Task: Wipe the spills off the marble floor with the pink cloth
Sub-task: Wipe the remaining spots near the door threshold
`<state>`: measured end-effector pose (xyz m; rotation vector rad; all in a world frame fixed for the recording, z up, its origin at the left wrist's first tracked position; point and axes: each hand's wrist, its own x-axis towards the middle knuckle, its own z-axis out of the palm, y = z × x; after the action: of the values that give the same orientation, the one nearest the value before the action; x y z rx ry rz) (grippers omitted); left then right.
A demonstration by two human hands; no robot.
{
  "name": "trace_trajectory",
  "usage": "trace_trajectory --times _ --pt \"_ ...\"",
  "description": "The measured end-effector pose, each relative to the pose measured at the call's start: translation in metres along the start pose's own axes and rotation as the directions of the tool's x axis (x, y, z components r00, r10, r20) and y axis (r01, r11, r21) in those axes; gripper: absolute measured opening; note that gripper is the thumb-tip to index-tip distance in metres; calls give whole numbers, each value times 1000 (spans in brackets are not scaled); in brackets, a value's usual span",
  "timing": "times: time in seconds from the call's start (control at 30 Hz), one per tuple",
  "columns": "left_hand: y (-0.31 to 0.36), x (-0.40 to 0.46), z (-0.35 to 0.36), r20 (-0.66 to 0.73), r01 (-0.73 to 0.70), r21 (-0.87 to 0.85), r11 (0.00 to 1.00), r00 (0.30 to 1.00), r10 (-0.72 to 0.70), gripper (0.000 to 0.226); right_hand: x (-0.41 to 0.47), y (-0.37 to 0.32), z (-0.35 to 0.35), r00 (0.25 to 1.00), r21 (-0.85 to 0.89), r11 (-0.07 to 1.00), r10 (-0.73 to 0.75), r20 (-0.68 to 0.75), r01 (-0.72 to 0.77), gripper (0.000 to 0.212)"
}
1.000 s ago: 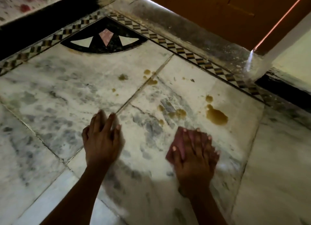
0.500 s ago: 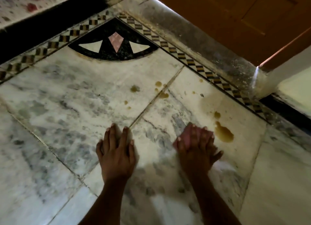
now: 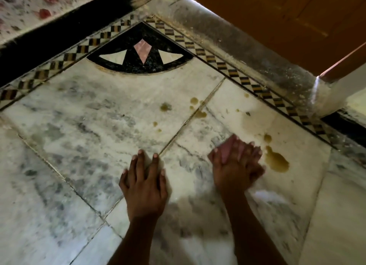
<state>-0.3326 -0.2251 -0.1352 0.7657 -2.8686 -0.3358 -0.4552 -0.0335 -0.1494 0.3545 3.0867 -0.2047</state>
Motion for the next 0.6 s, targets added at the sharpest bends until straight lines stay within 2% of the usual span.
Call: trace_trajectory --times 0.07,0.1,0.17,0.2,0.23,0.3,0.37,0.43,0.5,0.6 --pt "-2 -1 2 9 -5 4 1000 1000 5 58 15 -38 -1 992 39 997 -64 108 60 85" --pt "-2 -1 1 12 -3 1 1000 1000 3 58 11 -46 0 976 30 983 -184 114 181 86" --pt "-1 1 0 20 5 -2 1000 1000 -5 58 -18 -32 -1 898 27 900 -436 61 435 83" --pt "1 1 -1 28 12 -4 1000 1000 -12 58 -33 -12 -3 861 19 861 -509 18 508 81" --pt "1 0 -1 40 14 -4 1000 999 -14 57 -43 10 -5 851 12 851 -525 7 525 82" --pt "-1 -1 1 41 11 -9 1000 999 -11 57 -42 35 -6 912 -27 912 -409 31 410 86" --pt "-4 0 4 33 8 -17 1000 999 -7 58 -20 18 -7 968 -26 970 -239 76 242 88" --pt "-3 -2 4 43 -1 -31 1000 999 2 59 5 -22 -5 978 14 986 -165 129 165 86" --pt "-3 -2 0 52 6 -78 997 999 -2 59 23 -53 -9 962 2 974 -226 154 228 84" --pt "-17 6 -14 13 -10 -228 974 1000 13 64 29 -52 -10 903 -98 898 -426 60 430 85"
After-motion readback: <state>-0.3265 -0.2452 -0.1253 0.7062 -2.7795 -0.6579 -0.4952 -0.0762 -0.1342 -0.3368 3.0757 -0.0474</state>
